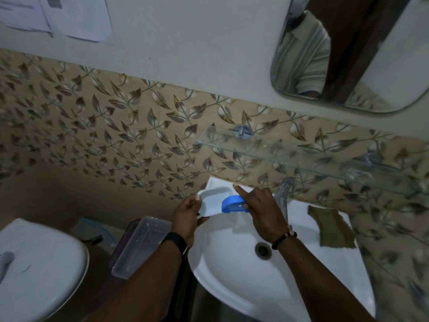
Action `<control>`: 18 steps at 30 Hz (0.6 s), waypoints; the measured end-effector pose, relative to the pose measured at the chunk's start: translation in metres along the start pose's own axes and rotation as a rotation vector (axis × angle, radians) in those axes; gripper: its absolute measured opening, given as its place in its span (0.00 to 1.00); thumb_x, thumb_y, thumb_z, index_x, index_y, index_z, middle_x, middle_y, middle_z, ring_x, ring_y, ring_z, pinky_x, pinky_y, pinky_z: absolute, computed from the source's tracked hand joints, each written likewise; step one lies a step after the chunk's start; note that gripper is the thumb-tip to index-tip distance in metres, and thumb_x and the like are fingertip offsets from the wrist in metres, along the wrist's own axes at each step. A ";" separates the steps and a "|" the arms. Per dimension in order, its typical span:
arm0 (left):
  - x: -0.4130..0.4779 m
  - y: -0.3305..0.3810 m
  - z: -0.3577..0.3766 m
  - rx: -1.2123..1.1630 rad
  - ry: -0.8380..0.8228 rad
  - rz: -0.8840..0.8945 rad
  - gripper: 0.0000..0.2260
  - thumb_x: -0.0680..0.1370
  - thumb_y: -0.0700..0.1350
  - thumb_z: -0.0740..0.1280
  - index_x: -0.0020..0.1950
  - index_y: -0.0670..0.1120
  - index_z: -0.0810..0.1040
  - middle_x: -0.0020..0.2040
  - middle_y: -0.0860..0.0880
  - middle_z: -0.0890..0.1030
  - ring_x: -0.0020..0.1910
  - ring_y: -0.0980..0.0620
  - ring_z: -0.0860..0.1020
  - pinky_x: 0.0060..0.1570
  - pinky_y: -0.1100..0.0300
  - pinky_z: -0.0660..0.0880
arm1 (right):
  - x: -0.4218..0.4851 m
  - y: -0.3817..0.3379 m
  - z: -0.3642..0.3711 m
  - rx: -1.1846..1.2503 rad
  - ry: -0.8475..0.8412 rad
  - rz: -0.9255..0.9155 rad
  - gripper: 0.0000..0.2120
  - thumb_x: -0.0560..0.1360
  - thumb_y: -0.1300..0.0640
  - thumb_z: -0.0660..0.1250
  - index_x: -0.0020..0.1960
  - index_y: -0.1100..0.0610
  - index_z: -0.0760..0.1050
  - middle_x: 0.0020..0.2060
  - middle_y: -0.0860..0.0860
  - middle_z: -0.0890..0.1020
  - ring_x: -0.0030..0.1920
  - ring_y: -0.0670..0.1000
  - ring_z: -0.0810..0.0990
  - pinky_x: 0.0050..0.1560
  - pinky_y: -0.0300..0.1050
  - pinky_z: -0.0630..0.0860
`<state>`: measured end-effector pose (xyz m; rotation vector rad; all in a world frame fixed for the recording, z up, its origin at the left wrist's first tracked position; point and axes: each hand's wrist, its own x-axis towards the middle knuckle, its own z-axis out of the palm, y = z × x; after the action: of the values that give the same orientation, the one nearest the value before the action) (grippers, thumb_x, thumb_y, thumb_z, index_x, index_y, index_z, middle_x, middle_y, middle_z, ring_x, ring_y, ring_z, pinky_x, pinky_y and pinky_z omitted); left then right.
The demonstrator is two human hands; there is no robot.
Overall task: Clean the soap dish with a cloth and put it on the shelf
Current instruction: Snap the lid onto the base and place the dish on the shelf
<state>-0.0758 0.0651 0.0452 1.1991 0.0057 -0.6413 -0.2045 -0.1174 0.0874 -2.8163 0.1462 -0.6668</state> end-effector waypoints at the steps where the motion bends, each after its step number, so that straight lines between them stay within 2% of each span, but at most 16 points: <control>1: -0.003 -0.001 0.003 0.034 -0.034 0.029 0.10 0.83 0.49 0.64 0.59 0.46 0.80 0.55 0.42 0.82 0.54 0.44 0.80 0.48 0.52 0.81 | -0.003 -0.004 -0.004 0.001 -0.030 -0.018 0.30 0.77 0.64 0.62 0.75 0.45 0.65 0.45 0.49 0.76 0.48 0.55 0.71 0.44 0.57 0.75; 4: -0.016 -0.004 0.014 0.117 -0.163 0.078 0.11 0.83 0.48 0.65 0.61 0.46 0.80 0.55 0.45 0.84 0.53 0.48 0.81 0.45 0.56 0.82 | -0.012 -0.017 -0.013 -0.069 -0.095 -0.061 0.23 0.79 0.59 0.63 0.74 0.47 0.69 0.49 0.53 0.78 0.50 0.57 0.73 0.44 0.59 0.74; 8: -0.032 -0.005 0.022 0.149 -0.297 0.098 0.11 0.83 0.47 0.64 0.63 0.47 0.80 0.57 0.45 0.85 0.53 0.51 0.83 0.46 0.56 0.81 | -0.028 -0.027 -0.021 -0.058 0.066 -0.005 0.18 0.78 0.57 0.65 0.67 0.53 0.76 0.50 0.54 0.77 0.51 0.54 0.71 0.47 0.53 0.75; 11: -0.040 -0.002 0.026 0.146 -0.350 0.091 0.13 0.82 0.48 0.65 0.65 0.47 0.80 0.58 0.44 0.84 0.55 0.49 0.83 0.46 0.54 0.82 | -0.044 -0.030 -0.025 0.003 0.146 0.095 0.18 0.79 0.52 0.62 0.67 0.51 0.75 0.54 0.52 0.74 0.55 0.50 0.69 0.54 0.48 0.73; 14: -0.048 -0.004 0.031 0.143 -0.391 0.097 0.15 0.78 0.51 0.67 0.63 0.49 0.81 0.57 0.47 0.85 0.55 0.48 0.84 0.47 0.53 0.82 | -0.057 -0.033 -0.030 0.051 0.195 0.201 0.19 0.79 0.49 0.60 0.68 0.49 0.75 0.58 0.52 0.72 0.59 0.51 0.70 0.60 0.51 0.71; 18: -0.058 -0.006 0.039 0.150 -0.418 0.115 0.14 0.76 0.52 0.67 0.61 0.54 0.82 0.56 0.51 0.86 0.55 0.51 0.84 0.48 0.55 0.82 | -0.067 -0.039 -0.036 0.117 0.249 0.260 0.17 0.78 0.48 0.62 0.65 0.49 0.76 0.63 0.53 0.70 0.63 0.50 0.67 0.63 0.52 0.71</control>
<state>-0.1392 0.0570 0.0738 1.1800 -0.4665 -0.7906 -0.2786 -0.0772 0.0995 -2.5328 0.4905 -0.9259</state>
